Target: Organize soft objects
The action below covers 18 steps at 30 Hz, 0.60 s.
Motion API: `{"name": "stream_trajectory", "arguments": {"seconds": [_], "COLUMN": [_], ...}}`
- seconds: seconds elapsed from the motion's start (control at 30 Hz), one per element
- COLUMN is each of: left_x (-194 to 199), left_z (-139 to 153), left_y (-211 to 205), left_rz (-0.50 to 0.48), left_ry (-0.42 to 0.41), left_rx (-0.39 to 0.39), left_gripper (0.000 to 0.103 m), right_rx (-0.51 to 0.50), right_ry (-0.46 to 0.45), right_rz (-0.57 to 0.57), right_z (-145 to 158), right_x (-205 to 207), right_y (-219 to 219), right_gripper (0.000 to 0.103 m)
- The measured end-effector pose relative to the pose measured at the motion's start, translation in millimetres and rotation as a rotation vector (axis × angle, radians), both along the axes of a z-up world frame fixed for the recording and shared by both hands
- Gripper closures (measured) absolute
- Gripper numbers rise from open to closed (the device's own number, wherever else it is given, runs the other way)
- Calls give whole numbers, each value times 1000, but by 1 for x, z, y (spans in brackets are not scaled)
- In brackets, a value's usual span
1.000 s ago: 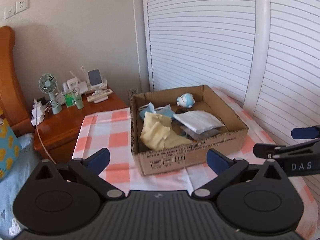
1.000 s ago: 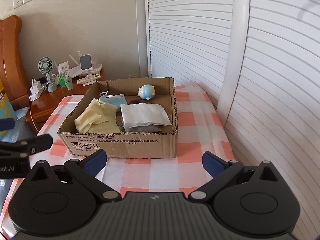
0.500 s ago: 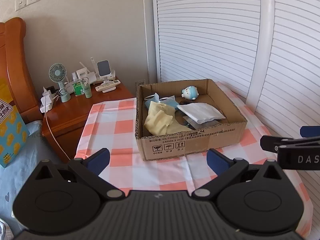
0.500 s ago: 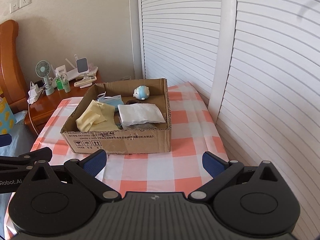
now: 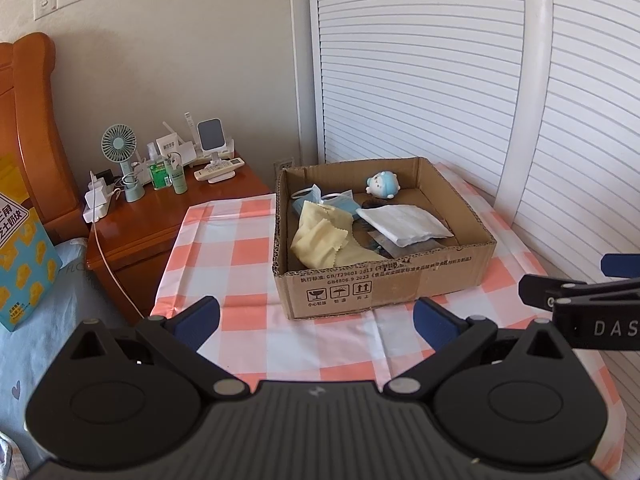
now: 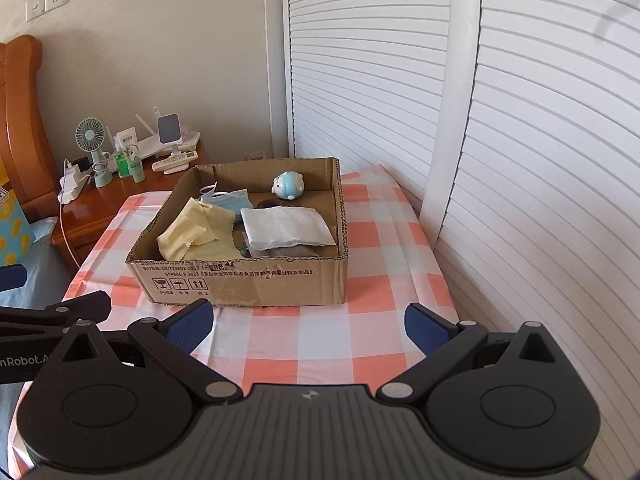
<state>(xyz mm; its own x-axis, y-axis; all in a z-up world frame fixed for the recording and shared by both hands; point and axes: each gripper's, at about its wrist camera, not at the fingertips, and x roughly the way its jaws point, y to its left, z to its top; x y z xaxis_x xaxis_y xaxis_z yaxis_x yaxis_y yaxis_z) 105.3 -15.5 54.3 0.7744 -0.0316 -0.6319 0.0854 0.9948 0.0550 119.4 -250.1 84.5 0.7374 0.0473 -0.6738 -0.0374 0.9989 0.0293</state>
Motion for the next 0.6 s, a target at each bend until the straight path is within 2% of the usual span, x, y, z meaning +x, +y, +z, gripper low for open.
{"name": "stream_trajectory", "arguments": {"seconds": [0.6], "left_x": [3], "left_z": [-3], "left_y": [0], "left_rz": [6], "left_ry": [11], "left_rx": [-6], "left_gripper": [1], "right_rx": [-5], "right_ry": [14], "right_rz": [6], "right_z": [-3], "right_x": [4], "right_y": [1], "right_gripper": [0]}}
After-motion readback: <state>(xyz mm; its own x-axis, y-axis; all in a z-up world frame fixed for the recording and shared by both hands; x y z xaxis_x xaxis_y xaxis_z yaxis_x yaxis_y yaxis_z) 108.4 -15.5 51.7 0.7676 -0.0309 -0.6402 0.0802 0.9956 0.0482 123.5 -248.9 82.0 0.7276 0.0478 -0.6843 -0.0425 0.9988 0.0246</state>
